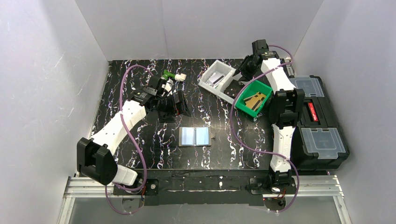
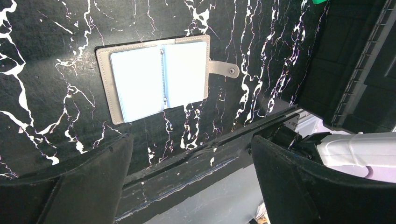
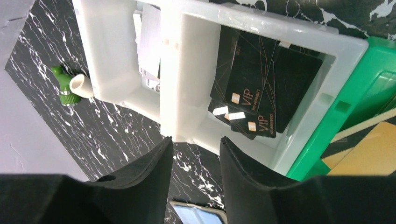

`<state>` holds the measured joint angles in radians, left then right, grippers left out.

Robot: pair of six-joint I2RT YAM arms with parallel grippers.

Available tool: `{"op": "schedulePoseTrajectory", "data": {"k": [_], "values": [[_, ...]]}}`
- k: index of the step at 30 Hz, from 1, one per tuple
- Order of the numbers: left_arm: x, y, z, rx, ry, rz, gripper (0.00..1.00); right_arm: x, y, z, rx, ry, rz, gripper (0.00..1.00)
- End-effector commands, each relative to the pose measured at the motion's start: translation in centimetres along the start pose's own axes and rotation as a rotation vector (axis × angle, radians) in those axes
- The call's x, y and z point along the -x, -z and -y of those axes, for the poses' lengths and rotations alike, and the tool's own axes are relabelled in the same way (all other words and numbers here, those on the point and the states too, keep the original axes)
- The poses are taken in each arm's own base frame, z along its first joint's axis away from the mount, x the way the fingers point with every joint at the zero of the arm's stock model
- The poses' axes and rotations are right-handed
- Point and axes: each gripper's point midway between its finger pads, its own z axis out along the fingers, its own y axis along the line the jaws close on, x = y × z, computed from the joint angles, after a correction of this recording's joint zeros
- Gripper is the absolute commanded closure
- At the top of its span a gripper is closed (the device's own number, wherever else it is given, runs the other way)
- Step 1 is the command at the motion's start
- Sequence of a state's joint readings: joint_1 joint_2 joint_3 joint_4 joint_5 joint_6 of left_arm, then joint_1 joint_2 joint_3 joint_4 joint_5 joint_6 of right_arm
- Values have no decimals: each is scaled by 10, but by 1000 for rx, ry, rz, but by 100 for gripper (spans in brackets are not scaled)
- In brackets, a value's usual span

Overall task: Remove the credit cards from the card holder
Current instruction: Place the credit card in the storage box, then remove the credit card from the card holder.

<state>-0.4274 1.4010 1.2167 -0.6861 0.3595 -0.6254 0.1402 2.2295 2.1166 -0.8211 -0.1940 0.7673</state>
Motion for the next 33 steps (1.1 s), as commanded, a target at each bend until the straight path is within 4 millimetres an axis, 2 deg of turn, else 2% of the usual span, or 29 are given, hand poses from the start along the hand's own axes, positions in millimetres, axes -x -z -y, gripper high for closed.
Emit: {"op": "schedulePoseTrajectory", "data": {"k": [1, 3, 6, 12, 18, 22, 26, 33], "values": [[-10, 6, -1, -5, -4, -15, 2, -3, 48, -24, 79, 39, 41, 50], [-10, 4, -4, 9, -2, -13, 2, -15, 56, -24, 86, 62, 37, 48], [-8, 5, -12, 47, 11, 17, 2, -48, 63, -17, 77, 93, -1, 45], [3, 12, -32, 114, 56, 81, 2, -130, 72, -11, 92, 192, -63, 39], [12, 17, -50, 161, 105, 102, 2, -215, 68, -13, 105, 289, -160, 38], [15, 15, -55, 150, 157, 101, 2, -264, 62, -20, 99, 371, -222, 38], [14, 9, -54, 111, 208, 85, 2, -301, 49, -19, 74, 437, -290, 38], [8, 3, -62, 122, 234, 61, 1, -345, 32, -26, 48, 541, -354, 38]]}}
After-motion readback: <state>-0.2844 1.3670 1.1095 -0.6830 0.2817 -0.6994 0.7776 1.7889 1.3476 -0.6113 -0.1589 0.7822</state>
